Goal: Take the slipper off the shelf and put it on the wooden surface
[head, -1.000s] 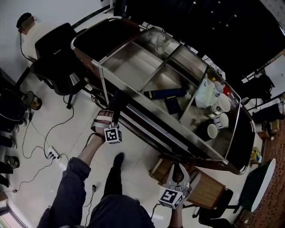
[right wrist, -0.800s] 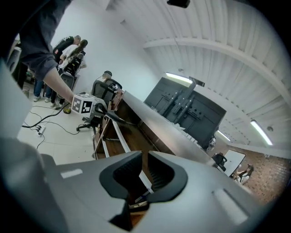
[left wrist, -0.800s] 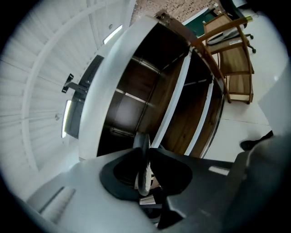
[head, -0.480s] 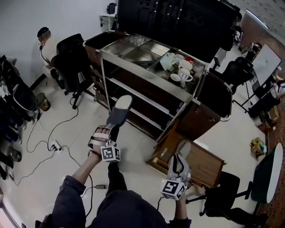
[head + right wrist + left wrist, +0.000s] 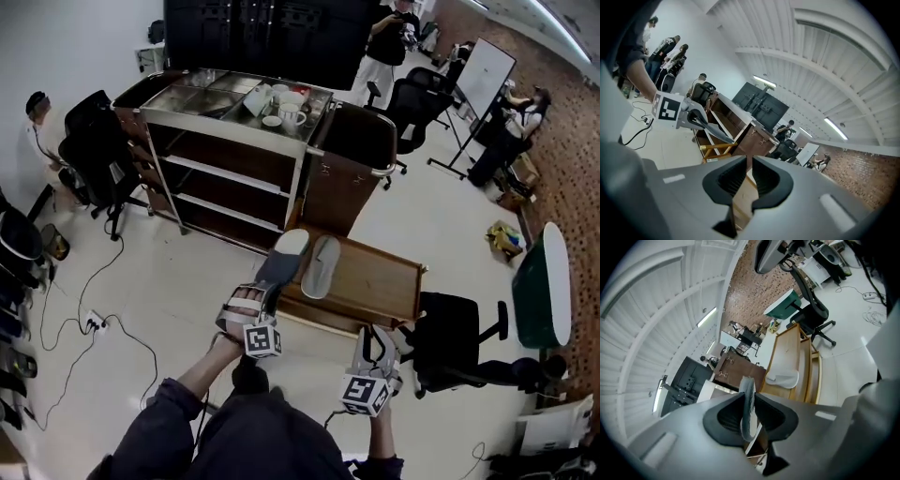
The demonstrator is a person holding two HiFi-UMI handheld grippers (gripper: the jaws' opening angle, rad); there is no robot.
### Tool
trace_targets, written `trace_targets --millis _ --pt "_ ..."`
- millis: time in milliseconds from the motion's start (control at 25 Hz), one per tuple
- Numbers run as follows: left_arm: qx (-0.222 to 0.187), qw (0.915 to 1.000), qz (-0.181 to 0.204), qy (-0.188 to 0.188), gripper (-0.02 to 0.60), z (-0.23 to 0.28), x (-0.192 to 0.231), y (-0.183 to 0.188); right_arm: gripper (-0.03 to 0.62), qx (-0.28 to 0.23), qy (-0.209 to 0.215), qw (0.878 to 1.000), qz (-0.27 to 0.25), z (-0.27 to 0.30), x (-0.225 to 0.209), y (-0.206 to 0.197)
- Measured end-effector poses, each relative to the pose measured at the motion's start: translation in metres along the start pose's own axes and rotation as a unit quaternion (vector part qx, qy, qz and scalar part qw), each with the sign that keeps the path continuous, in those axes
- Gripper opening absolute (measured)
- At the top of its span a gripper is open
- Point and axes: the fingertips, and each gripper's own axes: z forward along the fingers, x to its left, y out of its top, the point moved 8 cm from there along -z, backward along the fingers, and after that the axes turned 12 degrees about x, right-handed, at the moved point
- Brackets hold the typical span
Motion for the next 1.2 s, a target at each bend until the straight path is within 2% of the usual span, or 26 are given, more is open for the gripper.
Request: trace_targets --millis 240,400,600,720,800,840,920,1000,1080,1120,1160,1200 --pt "-0.019 0.9986 0.022 -0.044 0.08 0.035 -0.043 0.066 0.038 0.053 -0.03 0.998 0.021 -0.045 -0.014 -0.047" --pt "-0.027 0.9952 0.052 -0.078 0.08 0.074 -0.073 0.108 0.04 0.097 -0.047 0.994 0.036 -0.059 -0.022 -0.064" --pt "-0.035 0.985 0.093 -0.141 0.081 0.128 -0.121 0.16 0.038 0.143 -0.065 0.987 0.039 -0.052 -0.032 -0.082" --pt "-0.024 0.9747 0.096 -0.2 0.083 0.16 -0.146 0.182 0.038 0.161 -0.073 0.983 0.047 -0.036 -0.044 -0.085" --pt "-0.015 0.9619 0.082 -0.26 0.083 0.177 -0.162 0.192 0.038 0.167 -0.076 0.982 0.051 -0.021 -0.051 -0.088" --pt "-0.01 0.9513 0.075 -0.299 0.091 0.183 -0.169 0.196 0.037 0.169 -0.075 0.981 0.052 -0.012 -0.054 -0.09" --pt "0.0 0.9235 0.071 -0.377 0.127 0.193 -0.181 0.205 0.037 0.172 -0.068 0.981 0.053 0.007 -0.061 -0.093" --pt "0.007 0.8976 0.063 -0.436 0.163 0.197 -0.187 0.212 0.035 0.176 -0.053 0.981 0.055 0.027 -0.066 -0.095" --pt "0.006 0.8762 0.041 -0.48 0.264 0.197 -0.184 0.218 0.035 0.179 -0.041 0.982 0.052 0.045 -0.068 -0.097" --pt "0.001 0.8694 0.032 -0.493 0.309 0.196 -0.179 0.22 0.035 0.18 -0.037 0.982 0.048 0.054 -0.068 -0.099" --pt "-0.007 0.8661 0.028 -0.499 0.351 0.192 -0.173 0.222 0.035 0.18 -0.035 0.982 0.045 0.061 -0.069 -0.101" --pt "-0.016 0.8664 0.029 -0.498 0.371 0.187 -0.166 0.222 0.035 0.178 -0.033 0.982 0.045 0.066 -0.07 -0.101"
